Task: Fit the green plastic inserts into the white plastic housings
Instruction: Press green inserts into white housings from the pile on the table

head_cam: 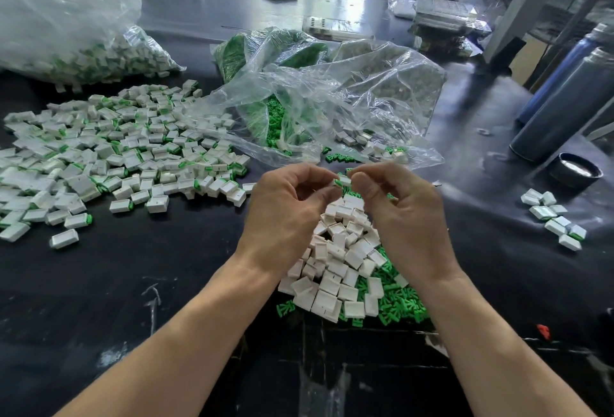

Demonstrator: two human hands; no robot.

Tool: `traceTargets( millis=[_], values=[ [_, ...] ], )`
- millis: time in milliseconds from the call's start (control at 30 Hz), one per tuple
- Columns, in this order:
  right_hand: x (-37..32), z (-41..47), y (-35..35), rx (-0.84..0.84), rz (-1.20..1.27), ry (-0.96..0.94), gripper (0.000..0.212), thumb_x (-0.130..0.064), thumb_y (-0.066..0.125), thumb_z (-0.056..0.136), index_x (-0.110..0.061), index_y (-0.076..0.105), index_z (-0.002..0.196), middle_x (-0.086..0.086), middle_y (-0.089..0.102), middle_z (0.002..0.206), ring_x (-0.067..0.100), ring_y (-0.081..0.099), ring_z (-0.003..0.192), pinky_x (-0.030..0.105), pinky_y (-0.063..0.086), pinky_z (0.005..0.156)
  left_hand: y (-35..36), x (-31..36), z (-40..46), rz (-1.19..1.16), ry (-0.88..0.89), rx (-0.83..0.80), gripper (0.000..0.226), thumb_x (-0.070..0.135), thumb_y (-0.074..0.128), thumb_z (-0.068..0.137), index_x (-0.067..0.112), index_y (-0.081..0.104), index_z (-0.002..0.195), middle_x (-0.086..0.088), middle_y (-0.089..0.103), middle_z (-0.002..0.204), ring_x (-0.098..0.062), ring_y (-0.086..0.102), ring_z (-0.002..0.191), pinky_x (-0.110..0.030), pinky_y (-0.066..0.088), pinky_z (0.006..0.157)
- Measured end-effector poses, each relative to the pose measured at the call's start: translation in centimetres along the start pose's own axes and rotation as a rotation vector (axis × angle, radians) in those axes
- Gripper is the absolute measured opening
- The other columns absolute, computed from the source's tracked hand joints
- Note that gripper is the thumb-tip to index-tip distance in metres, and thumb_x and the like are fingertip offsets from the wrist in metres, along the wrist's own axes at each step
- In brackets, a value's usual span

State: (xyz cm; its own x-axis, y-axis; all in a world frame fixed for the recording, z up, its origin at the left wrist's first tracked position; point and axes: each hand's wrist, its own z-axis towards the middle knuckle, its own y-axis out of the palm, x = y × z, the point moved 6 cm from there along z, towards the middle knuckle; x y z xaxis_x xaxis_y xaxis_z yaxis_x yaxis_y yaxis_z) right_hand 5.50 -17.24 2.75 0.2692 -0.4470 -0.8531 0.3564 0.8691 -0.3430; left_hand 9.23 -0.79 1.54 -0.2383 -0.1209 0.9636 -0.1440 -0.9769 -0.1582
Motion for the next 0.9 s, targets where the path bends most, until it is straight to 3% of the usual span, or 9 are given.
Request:
traceTargets(
  millis=[100,233,633,800,900],
  values=[
    [-0.30,-0.04,0.55,-0.013,-0.085,-0.050,0.010,-0.020,0.078,0.093,-0.027,0.078,0.100,-0.012,0.074,0.092,0.009,0.068,0.084,0.018,0.048,0.072,-0.05,0.20,-0.23,0.033,0.033,0.011,0.014,0.015,0.080,0.086,0.021,0.079,0.098,0.010,0.077,0.090,-0.002,0.074,0.086,-0.018,0.058,0.079],
    [-0.37,-0.10,0.66,-0.019,-0.145,-0.062,0.009,-0.015,0.079,0.091,-0.020,0.078,0.098,-0.011,0.072,0.087,0.006,0.066,0.078,0.010,0.044,0.067,-0.07,0.57,-0.42,0.110,0.079,0.034,0.016,0.013,0.081,0.085,0.021,0.080,0.099,0.011,0.074,0.092,-0.004,0.073,0.086,-0.023,0.060,0.081],
    [-0.24,-0.03,0.89,-0.209,-0.210,-0.026,0.014,-0.013,0.076,0.086,-0.024,0.067,0.087,-0.010,0.066,0.078,-0.001,0.058,0.061,0.010,0.042,0.058,-0.17,0.69,-0.11,0.265,0.171,-0.070,0.020,0.004,0.080,0.084,0.021,0.082,0.095,0.014,0.073,0.085,0.000,0.072,0.078,-0.019,0.058,0.075],
    [-0.31,0.21,0.61,-0.213,-0.191,-0.037,0.024,-0.009,0.076,0.086,-0.029,0.063,0.080,-0.014,0.062,0.069,0.000,0.057,0.058,0.009,0.041,0.057,-0.19,0.65,0.11,0.249,0.163,-0.089,0.022,0.003,0.080,0.083,0.022,0.082,0.095,0.014,0.075,0.086,-0.001,0.073,0.078,-0.027,0.061,0.079],
    [-0.07,0.34,0.19,-0.200,-0.153,-0.021,0.020,-0.009,0.074,0.088,-0.026,0.066,0.084,-0.013,0.065,0.073,-0.001,0.057,0.060,0.010,0.043,0.059,-0.26,0.63,0.14,0.261,0.166,-0.080,0.021,0.005,0.081,0.083,0.022,0.082,0.096,0.016,0.075,0.086,0.002,0.072,0.079,-0.021,0.059,0.078]
  ],
)
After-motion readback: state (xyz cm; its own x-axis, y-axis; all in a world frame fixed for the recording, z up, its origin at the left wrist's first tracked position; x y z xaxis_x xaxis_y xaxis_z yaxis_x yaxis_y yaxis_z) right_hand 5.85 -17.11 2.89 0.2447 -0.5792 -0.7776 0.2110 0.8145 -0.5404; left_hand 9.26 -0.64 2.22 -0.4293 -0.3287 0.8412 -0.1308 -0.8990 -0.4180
